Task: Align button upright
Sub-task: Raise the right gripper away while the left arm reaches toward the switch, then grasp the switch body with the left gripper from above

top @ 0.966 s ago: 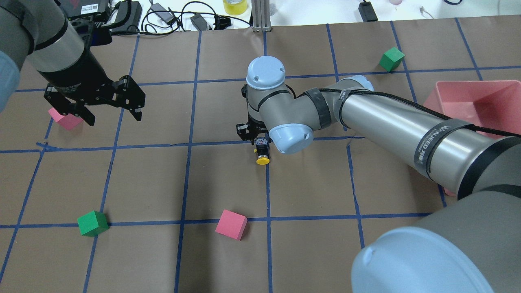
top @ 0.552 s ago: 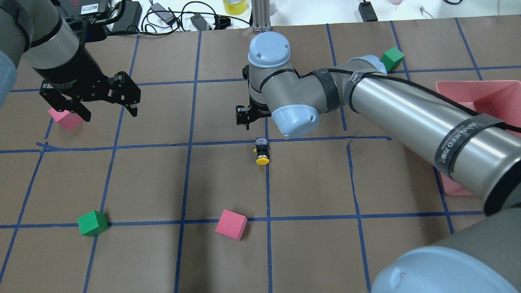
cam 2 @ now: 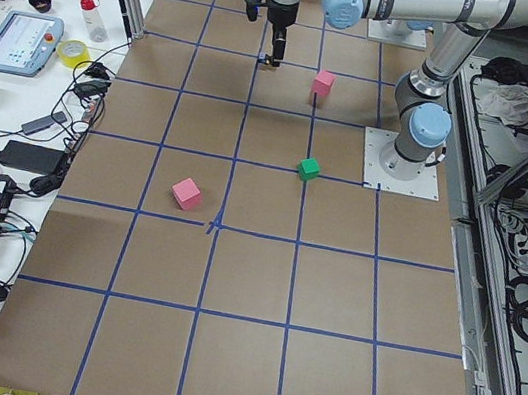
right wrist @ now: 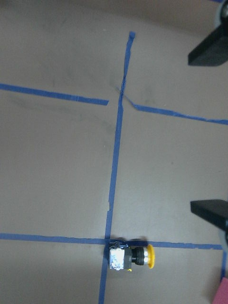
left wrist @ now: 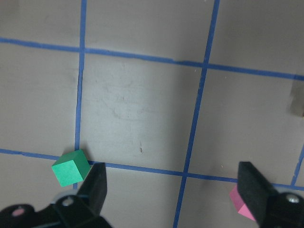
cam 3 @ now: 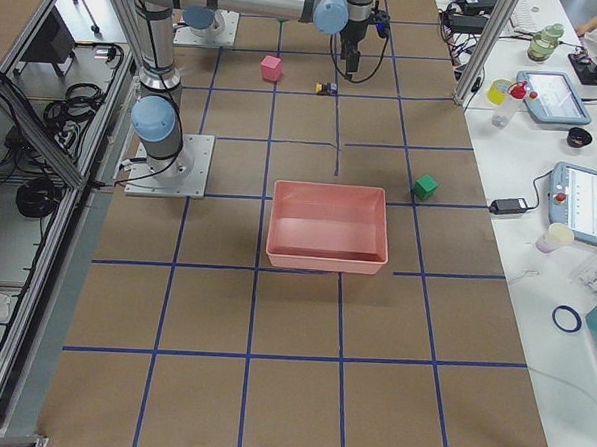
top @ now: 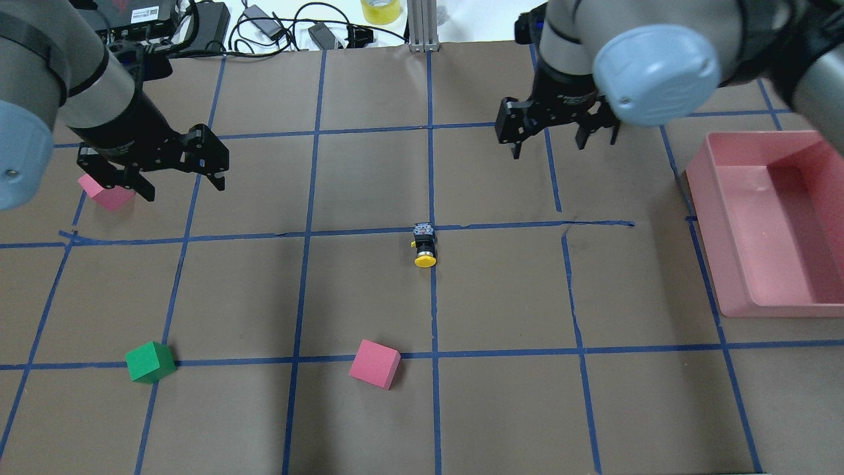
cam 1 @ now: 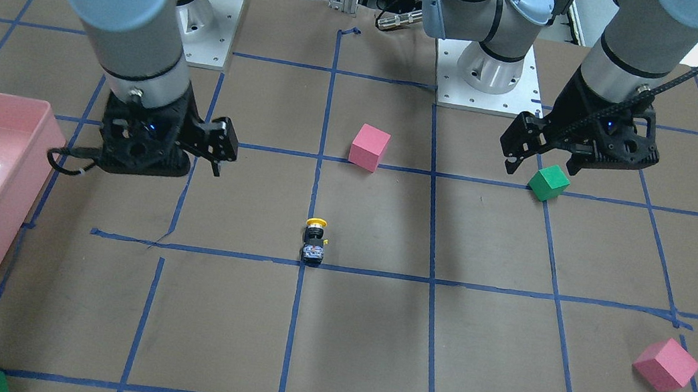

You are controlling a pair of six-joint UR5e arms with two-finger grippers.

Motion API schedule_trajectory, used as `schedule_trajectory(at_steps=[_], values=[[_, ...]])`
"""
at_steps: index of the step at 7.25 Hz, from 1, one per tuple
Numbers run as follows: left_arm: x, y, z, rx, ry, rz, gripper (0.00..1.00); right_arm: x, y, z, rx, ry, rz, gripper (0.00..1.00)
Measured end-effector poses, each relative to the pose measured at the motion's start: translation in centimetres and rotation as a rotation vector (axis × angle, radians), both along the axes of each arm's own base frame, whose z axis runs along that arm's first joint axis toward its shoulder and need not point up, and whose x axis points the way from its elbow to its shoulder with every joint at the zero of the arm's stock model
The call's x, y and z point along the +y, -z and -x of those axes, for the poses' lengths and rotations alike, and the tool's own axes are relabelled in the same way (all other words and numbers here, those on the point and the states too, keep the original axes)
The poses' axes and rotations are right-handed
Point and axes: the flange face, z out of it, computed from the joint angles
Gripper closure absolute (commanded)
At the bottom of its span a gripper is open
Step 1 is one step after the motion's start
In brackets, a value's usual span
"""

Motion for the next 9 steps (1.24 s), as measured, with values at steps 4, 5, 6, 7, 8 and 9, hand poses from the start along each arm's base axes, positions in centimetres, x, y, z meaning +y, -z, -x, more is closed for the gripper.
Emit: schedule_trajectory(at_steps=[4,5,6,7,8,9], values=[[-0.9,2.4,5.3,0.145,0.016,0.108,0.0,3.7,-4.7,1.1,-0.004,-0.011,0.035,0.0],[-0.7,3.6,7.9,0.124,0.032,0.153,0.0,3.6,-4.9,1.1,-0.004,-0.016,0.045,0.0],[-0.1,5.6,10.6,0.091,0.034,0.215,0.0,3.6,-4.9,1.1,-0.004,-0.017,0.047,0.0],[1.2,7.9,13.5,0.079,0.034,0.284,0.0,3.6,-4.7,1.1,-0.007,-0.017,0.045,0.0],[3.0,9.8,16.2,0.078,0.027,0.342,0.0,3.7,-4.6,1.1,-0.008,-0.017,0.043,0.0],[4.7,11.3,18.6,0.089,0.003,0.381,0.0,3.7,-4.5,1.1,-0.008,-0.017,0.041,0.0]])
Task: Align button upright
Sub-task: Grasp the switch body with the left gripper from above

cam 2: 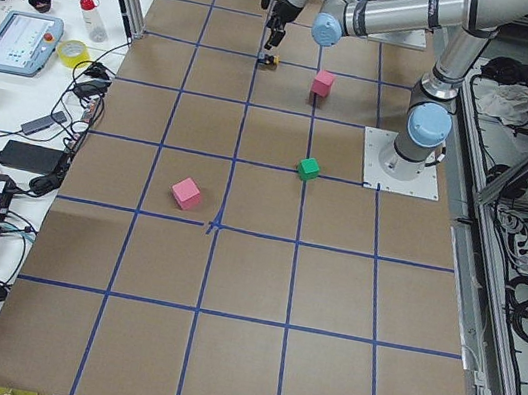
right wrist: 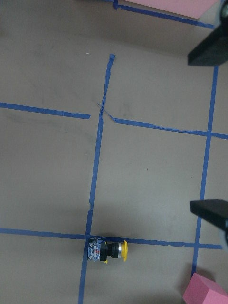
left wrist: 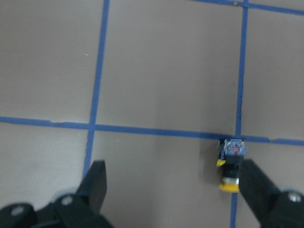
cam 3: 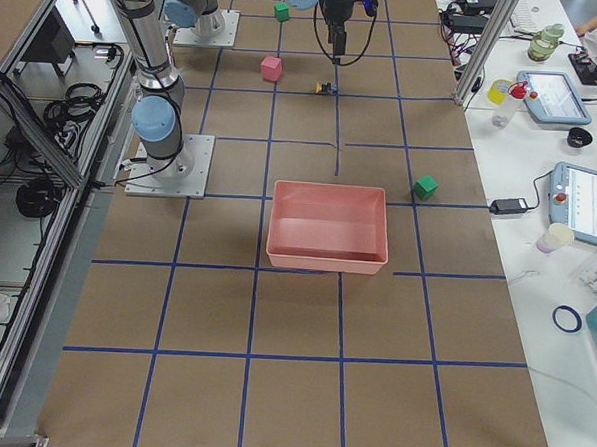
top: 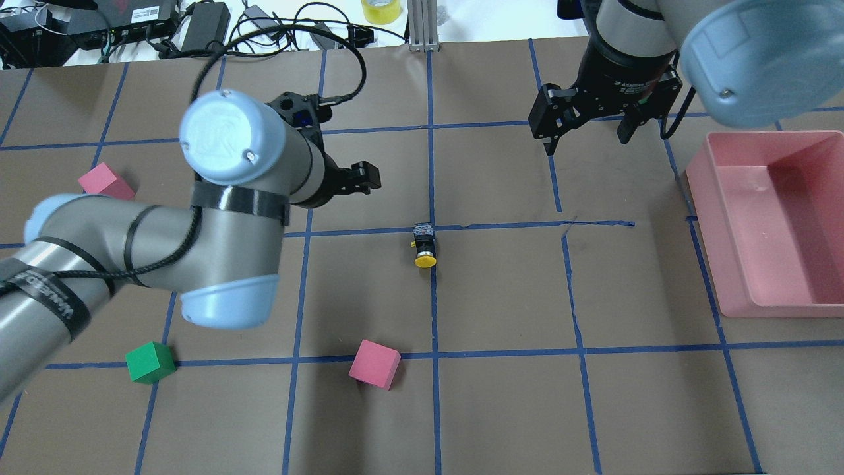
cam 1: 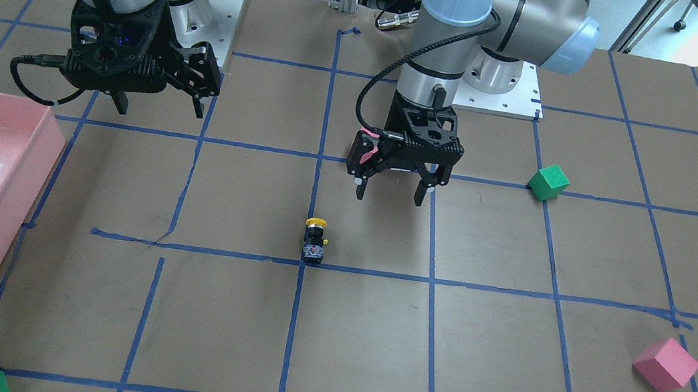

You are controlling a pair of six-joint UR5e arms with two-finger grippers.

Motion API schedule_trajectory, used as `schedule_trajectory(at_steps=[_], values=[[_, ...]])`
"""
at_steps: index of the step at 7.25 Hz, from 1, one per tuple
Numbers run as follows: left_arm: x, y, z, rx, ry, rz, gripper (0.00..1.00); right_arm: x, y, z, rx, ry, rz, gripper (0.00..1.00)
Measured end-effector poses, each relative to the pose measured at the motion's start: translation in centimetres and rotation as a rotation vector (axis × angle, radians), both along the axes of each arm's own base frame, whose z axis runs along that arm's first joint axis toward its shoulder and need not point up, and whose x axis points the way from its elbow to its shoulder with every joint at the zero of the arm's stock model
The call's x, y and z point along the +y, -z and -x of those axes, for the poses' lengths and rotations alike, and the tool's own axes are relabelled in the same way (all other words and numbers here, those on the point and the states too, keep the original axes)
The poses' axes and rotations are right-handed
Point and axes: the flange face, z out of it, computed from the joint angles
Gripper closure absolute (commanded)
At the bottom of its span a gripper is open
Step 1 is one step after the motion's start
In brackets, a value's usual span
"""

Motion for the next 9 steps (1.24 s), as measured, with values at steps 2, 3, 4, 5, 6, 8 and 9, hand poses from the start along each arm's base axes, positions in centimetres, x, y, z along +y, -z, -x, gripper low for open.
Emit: schedule_trajectory(at_steps=[2,3,4,5,6,8,9], values=[[2.0,2.7,2.8,0.006,-0.023,0.039,0.0,0.0,0.1,0.0,0.002,0.0,-0.001,0.0],[2.6,4.1,4.0,-0.004,-0.009,0.037,0.0,0.0,0.1,0.1,0.003,0.0,-0.002,0.0],[3.1,5.6,5.1,-0.013,0.015,0.025,0.0,0.0,0.1,0.1,0.004,0.0,-0.004,0.0],[3.3,7.2,6.2,-0.016,0.035,0.017,0.0,0.0,0.2,0.1,0.005,0.0,-0.006,0.0],[3.3,8.8,7.1,-0.014,0.053,0.015,0.0,0.0,0.2,0.1,0.004,-0.001,-0.006,0.0],[3.5,12.1,8.9,-0.021,0.11,0.019,0.0,-0.1,0.2,0.1,0.001,-0.001,-0.006,0.0],[3.5,13.6,9.3,-0.034,0.141,0.016,0.0,-0.1,0.2,0.2,0.001,0.0,-0.006,0.0]])
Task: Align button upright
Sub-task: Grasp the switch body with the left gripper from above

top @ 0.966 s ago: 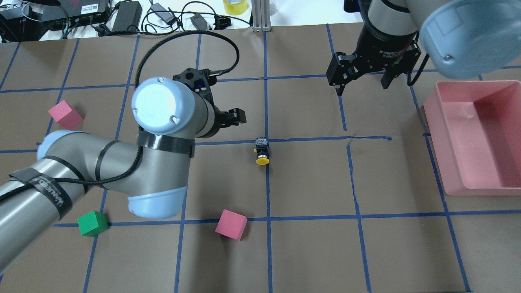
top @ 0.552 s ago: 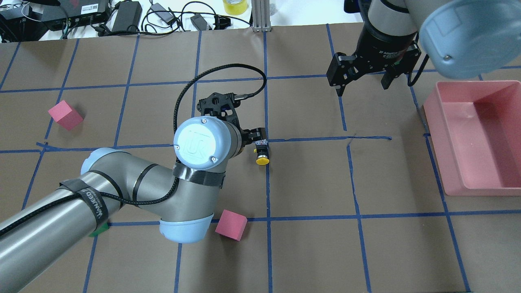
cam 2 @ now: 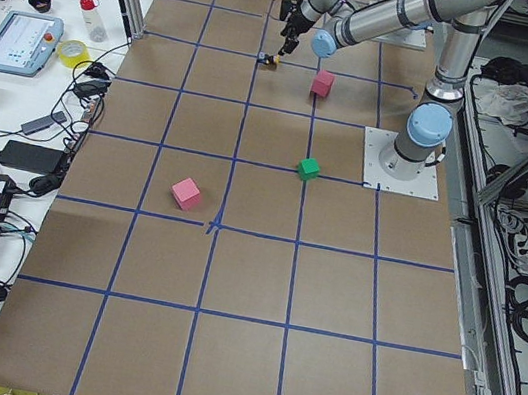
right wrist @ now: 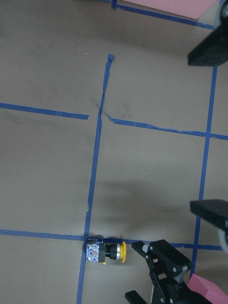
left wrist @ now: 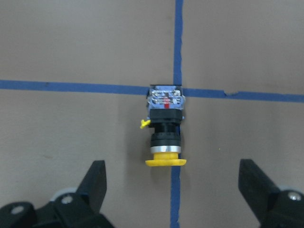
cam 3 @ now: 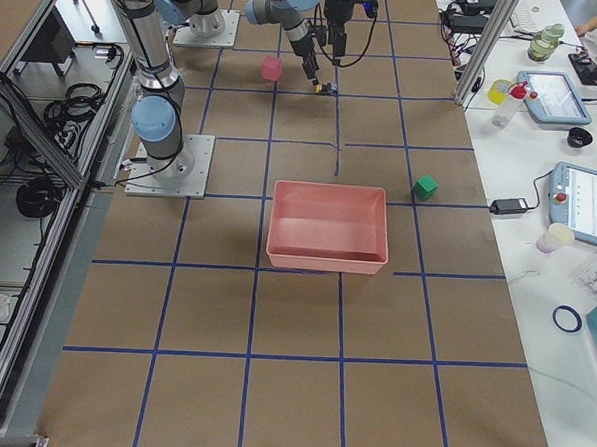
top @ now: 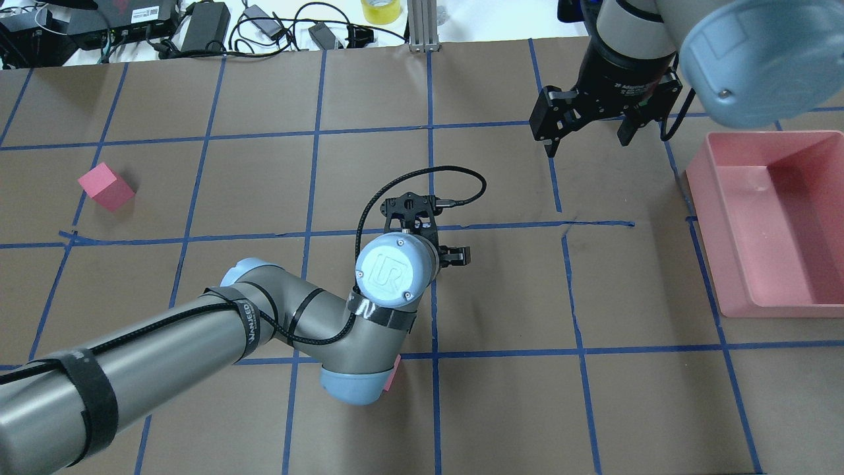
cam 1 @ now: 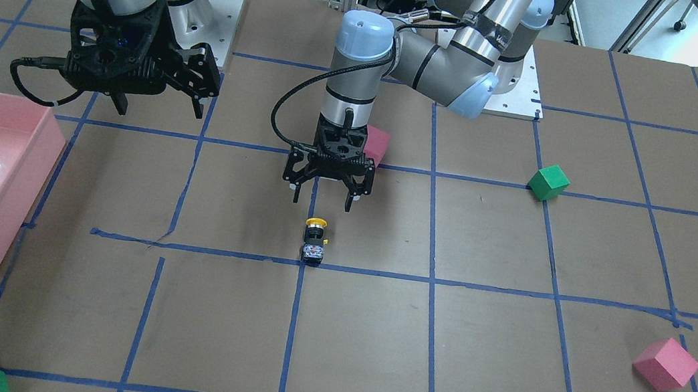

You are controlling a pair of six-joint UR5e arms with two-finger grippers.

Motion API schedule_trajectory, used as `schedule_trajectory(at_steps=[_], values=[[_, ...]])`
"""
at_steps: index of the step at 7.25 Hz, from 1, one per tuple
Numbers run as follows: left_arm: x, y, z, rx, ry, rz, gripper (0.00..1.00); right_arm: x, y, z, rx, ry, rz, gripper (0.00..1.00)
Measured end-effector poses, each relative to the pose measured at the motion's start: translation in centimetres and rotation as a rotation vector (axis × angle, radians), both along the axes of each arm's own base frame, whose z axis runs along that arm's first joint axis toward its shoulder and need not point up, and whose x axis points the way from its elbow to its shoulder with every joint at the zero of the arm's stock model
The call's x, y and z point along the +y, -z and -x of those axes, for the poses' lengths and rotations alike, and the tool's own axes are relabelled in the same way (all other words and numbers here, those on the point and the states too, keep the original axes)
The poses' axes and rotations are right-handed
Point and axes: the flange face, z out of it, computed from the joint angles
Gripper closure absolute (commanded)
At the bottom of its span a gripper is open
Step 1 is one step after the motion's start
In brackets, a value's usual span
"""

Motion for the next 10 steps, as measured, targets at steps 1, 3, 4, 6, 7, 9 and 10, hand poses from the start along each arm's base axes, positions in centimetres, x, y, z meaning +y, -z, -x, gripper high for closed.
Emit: schedule_trajectory(at_steps=[1,3,4,6,7,9,10], values=[[-0.1,1.2,0.2,-0.012,0.016,-0.009,0.0,0.0,0.0,0.0,0.0,0.0,-0.001,0.0],[-0.6,2.2,0.5,-0.024,0.027,-0.014,0.06,0.0,0.1,0.0,-0.001,0.001,-0.001,0.0],[-0.9,2.4,0.6,-0.029,0.028,-0.015,0.08,0.0,0.1,0.0,-0.001,0.001,-0.002,0.0],[-1.2,2.9,0.8,-0.034,0.029,-0.019,0.42,0.0,0.1,0.0,-0.001,0.002,-0.002,0.0],[-1.5,2.8,0.9,-0.034,0.029,-0.016,0.76,0.0,0.1,0.0,-0.002,0.002,-0.002,0.0],[-1.8,2.7,1.0,-0.038,0.031,-0.015,1.0,0.0,0.1,0.0,-0.002,0.002,-0.002,0.0],[-1.8,2.8,1.0,-0.041,0.031,-0.017,1.0,0.0,0.2,0.0,-0.002,0.003,-0.003,0.0]])
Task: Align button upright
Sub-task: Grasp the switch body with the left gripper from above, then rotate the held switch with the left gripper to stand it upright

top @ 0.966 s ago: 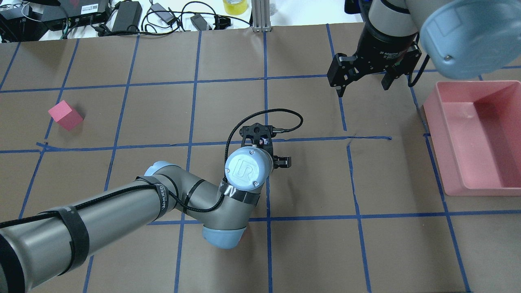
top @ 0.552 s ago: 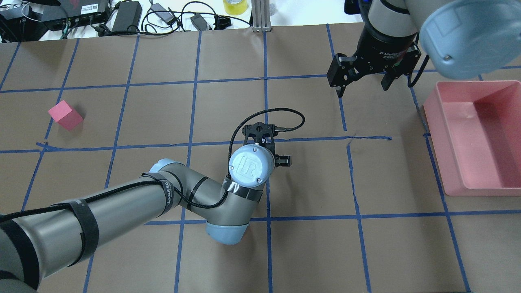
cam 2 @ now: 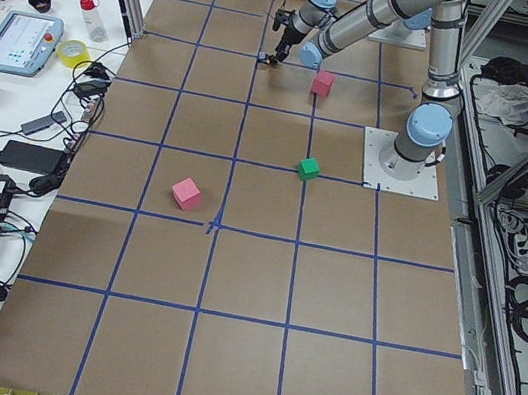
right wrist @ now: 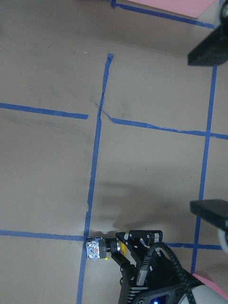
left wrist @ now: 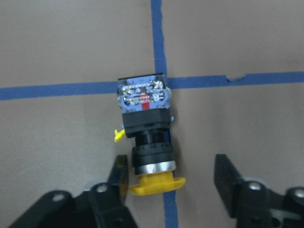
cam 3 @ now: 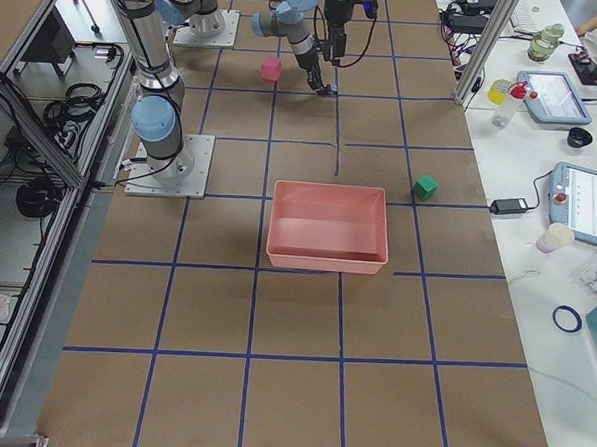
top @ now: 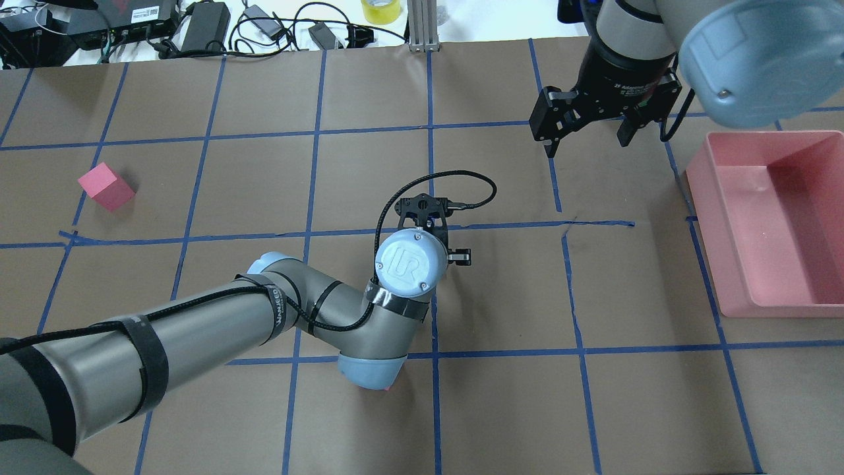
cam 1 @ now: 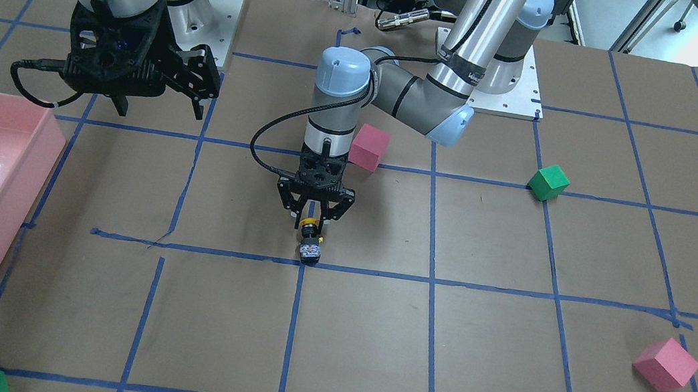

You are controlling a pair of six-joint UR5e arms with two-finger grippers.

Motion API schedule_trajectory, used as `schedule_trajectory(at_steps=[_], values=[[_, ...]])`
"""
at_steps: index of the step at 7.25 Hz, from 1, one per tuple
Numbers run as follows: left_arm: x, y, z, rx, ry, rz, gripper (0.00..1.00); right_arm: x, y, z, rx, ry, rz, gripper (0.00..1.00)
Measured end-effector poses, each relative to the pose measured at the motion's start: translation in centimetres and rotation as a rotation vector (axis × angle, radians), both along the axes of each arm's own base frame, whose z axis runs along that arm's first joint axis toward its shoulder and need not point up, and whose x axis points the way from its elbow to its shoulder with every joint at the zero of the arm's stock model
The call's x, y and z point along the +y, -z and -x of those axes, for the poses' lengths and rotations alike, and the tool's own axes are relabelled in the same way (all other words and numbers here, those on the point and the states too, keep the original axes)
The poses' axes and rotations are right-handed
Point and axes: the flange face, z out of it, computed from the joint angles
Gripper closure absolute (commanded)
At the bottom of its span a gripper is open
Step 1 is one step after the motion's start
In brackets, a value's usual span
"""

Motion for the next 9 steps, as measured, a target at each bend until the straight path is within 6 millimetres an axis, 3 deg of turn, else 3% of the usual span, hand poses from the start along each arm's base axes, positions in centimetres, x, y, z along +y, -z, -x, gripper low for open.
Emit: schedule_trajectory(at_steps=[2,6,9], values=[[-0.3,-0.2,0.1,-0.004,-0.007,-0.007,1.0,0.1,0.3,0.0,-0.001,0.001,-0.005,0.0],[-5.7,-5.5,1.7,-0.005,-0.178,-0.185,1.0,0.0,0.4,0.1,0.001,0.005,-0.008,0.0],[-8.7,-5.6,-1.7,0.156,-0.41,-0.383,1.0,0.1,0.4,0.2,0.002,0.005,-0.01,0.0]])
